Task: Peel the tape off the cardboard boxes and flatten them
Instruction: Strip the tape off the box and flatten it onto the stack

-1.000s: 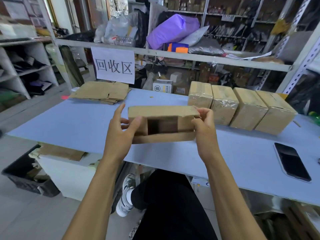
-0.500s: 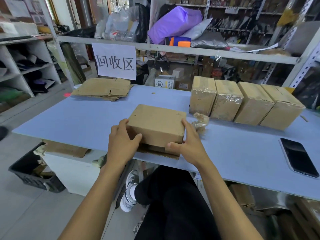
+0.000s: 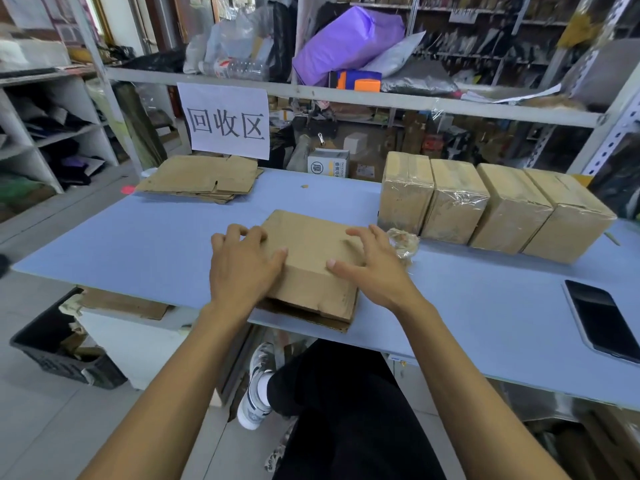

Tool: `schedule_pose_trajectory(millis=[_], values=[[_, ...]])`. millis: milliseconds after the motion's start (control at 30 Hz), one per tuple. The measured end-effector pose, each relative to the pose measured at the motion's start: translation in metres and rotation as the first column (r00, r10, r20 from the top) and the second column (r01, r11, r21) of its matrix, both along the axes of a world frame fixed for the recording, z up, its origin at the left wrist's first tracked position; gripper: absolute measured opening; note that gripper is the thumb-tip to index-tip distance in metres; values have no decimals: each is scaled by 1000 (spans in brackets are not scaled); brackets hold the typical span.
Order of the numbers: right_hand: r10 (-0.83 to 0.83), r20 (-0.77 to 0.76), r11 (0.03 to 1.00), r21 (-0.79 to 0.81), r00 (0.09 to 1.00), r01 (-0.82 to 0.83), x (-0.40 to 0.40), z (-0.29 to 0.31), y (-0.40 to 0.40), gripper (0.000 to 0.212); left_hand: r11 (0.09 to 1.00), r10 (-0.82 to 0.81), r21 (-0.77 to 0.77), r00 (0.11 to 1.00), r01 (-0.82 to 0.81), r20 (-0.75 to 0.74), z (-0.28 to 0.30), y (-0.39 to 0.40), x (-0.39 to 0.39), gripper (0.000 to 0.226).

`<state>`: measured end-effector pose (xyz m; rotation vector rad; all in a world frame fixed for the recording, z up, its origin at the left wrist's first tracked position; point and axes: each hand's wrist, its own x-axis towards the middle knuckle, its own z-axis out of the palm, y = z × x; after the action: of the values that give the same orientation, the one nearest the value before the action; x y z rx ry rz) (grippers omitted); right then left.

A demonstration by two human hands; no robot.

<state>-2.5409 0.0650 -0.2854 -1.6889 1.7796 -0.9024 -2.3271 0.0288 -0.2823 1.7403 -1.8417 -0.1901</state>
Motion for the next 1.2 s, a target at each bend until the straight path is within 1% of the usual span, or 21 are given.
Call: schedule_pose_trajectory(millis=[100, 133, 167, 267, 300, 367, 400, 433, 467, 500, 567, 633, 700, 767, 833, 900, 967, 1000, 1067, 1133, 1200], values=[[-115, -211, 993, -66, 971, 103, 8, 9, -10, 46, 999, -46, 13, 999, 46, -9, 9, -7, 14, 28], [-140, -274, 990, -65, 951, 127, 15, 13, -11, 47, 998, -69, 11, 998, 69, 1, 11, -4, 17, 24], [-148, -322, 989, -35, 935, 144, 24, 16, -11, 54, 995, -97, -1, 995, 97, 23, 12, 0, 18, 21], [-97, -460, 988, 63, 883, 142, 48, 18, -14, 90, 981, -188, -26, 980, 190, 65, 4, 8, 26, 19], [-62, -493, 990, 82, 868, 117, 52, 18, -16, 101, 974, -221, -38, 974, 223, 44, 1, 7, 31, 17], [30, -531, 996, 86, 847, 18, 53, 17, -19, 112, 959, -284, -42, 956, 281, -74, -1, -3, 40, 12], [79, -540, 996, 77, 838, -44, 51, 17, -20, 112, 951, -307, -11, 941, 309, -143, 1, -10, 44, 21], [127, -552, 992, 68, 824, -107, 49, 17, -21, 113, 938, -326, 48, 922, 343, -210, 4, -17, 46, 36], [168, -567, 985, 57, 807, -165, 48, 18, -20, 113, 919, -332, 126, 906, 373, -262, 7, -24, 47, 51], [195, -582, 976, 40, 789, -212, 47, 19, -19, 114, 895, -330, 202, 896, 397, -296, 10, -30, 48, 61], [212, -602, 966, 8, 770, -259, 46, 20, -15, 115, 856, -340, 278, 880, 436, -332, 14, -39, 47, 60], [206, -598, 967, 1, 775, -256, 44, 22, -14, 117, 864, -325, 274, 884, 422, -337, 12, -41, 48, 53], [176, -564, 975, -15, 807, -223, 39, 27, -15, 109, 901, -275, 254, 916, 351, -292, 10, -34, 50, 53], [174, -503, 980, 2, 847, -200, 33, 33, -16, 90, 944, -216, 218, 963, 248, -159, 6, -20, 51, 56], [228, -447, 973, 67, 865, -222, 30, 38, -15, 70, 972, -141, 178, 987, 154, -80, -1, -2, 52, 57], [272, -440, 962, 100, 856, -254, 33, 41, -11, 56, 988, -92, 121, 993, 101, -77, -10, 16, 54, 58], [244, -471, 966, 45, 848, -253, 45, 41, -2, 41, 994, -84, 58, 988, 93, -133, -16, 32, 57, 56], [220, -474, 969, 4, 853, -248, 54, 39, 5, 38, 994, -99, 25, 980, 105, -173, -17, 39, 58, 54], [209, -459, 966, -43, 863, -256, 69, 31, 16, 49, 986, -166, -29, 957, 164, -237, -20, 50, 55, 45], [216, -456, 961, -55, 863, -270, 75, 18, 22, 60, 973, -232, -47, 942, 227, -241, -22, 56, 50, 30], [182, -416, 967, -91, 891, -240, 69, 9, 24, 59, 964, -265, -49, 934, 261, -240, -21, 55, 44, 22]])
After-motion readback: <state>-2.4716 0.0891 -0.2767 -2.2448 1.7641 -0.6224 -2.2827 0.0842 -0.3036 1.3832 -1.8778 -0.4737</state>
